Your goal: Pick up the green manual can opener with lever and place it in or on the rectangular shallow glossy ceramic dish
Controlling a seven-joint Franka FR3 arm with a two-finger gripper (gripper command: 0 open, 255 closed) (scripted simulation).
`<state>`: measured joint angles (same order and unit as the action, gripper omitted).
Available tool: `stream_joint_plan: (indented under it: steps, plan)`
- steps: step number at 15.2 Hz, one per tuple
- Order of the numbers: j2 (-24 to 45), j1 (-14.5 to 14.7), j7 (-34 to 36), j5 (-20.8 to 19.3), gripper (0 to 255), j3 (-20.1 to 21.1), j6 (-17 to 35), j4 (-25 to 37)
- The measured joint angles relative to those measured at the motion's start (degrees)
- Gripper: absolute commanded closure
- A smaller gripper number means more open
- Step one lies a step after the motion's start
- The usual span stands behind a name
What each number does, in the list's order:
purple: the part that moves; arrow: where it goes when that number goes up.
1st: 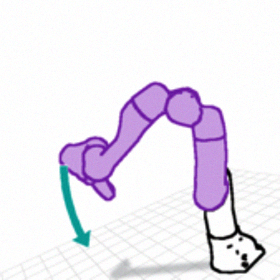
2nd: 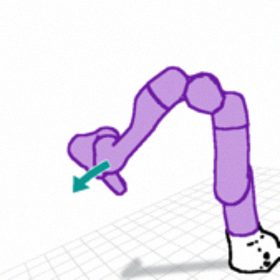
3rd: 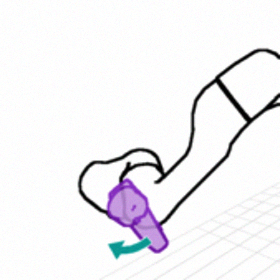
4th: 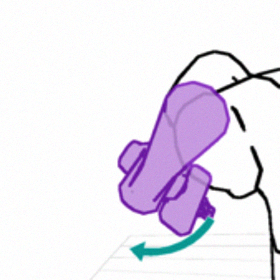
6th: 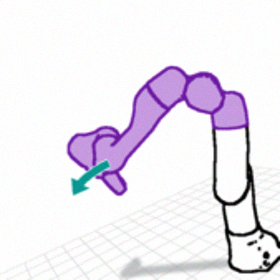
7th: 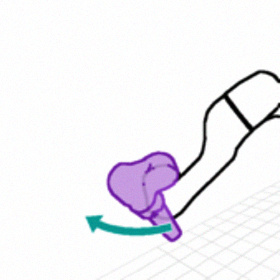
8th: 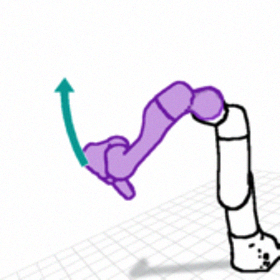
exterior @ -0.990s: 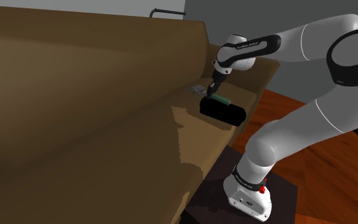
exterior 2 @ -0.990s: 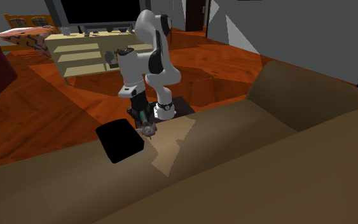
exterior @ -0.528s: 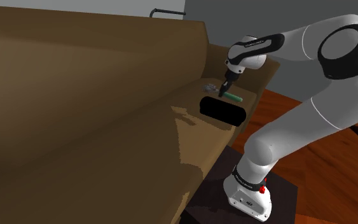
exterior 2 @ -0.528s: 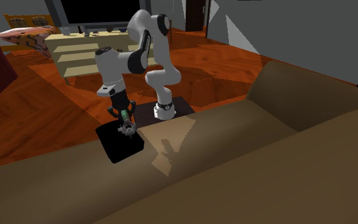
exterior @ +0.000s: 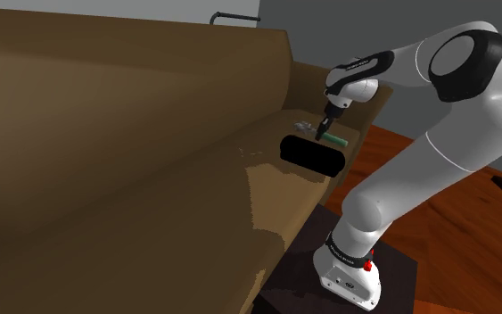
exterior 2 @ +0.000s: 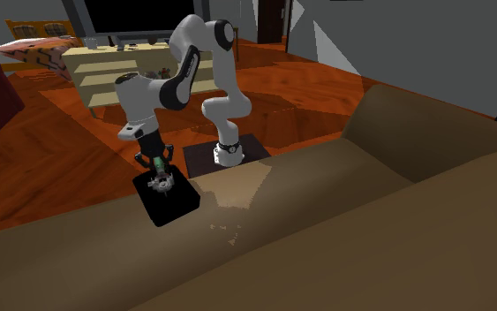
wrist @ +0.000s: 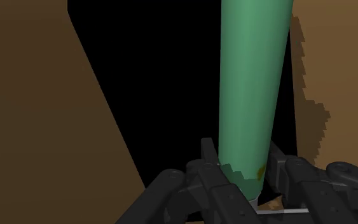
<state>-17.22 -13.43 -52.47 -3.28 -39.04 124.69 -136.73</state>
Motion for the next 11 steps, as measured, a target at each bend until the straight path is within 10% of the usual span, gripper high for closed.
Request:
stream_joint_plan:
  steps: [11]
  plan:
    - [4.76,1.33,-3.24,3.13,255,-2.27,7.53,-3.59]
